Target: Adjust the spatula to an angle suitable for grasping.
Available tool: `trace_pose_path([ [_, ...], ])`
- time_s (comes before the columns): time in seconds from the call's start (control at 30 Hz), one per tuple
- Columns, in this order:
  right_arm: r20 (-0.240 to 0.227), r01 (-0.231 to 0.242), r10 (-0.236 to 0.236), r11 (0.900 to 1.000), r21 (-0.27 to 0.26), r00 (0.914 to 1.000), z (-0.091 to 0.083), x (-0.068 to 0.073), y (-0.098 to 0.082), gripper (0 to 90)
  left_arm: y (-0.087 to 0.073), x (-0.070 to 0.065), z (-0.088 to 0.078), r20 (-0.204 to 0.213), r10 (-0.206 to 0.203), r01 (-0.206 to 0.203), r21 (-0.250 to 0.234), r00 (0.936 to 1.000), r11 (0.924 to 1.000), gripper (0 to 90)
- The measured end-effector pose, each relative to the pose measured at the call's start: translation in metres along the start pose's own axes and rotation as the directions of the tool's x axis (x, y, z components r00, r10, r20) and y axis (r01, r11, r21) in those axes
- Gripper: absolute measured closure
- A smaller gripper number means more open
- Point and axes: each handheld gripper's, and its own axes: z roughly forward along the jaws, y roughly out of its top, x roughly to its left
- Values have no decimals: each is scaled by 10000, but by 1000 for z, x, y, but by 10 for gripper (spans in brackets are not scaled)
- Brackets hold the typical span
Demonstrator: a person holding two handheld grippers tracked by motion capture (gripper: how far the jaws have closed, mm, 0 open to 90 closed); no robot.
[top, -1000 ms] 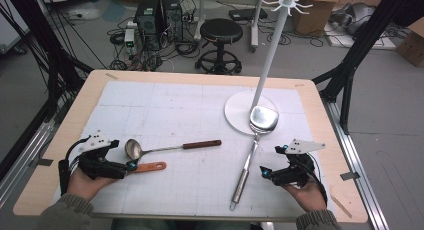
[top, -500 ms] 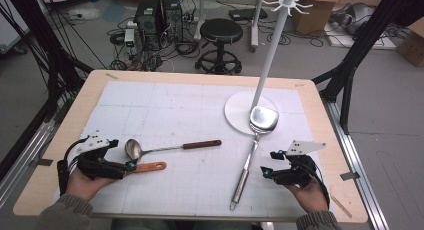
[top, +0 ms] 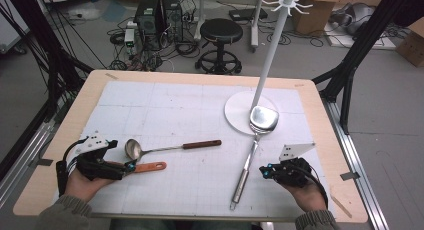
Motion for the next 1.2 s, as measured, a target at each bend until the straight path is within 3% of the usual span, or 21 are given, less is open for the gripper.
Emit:
trace_pose_path([
  [0.47, -866, 565, -503, 9959, 713, 9950, 25, 6, 4, 900, -1, -1, 2, -37, 35, -35, 83, 10000, 10000, 17],
  [1.2, -1098, 902, -801, 9918, 907, 9907, 48, 13, 19, 900, 0, -2, 4, -89, 129, -128, 127, 9999, 9998, 17],
])
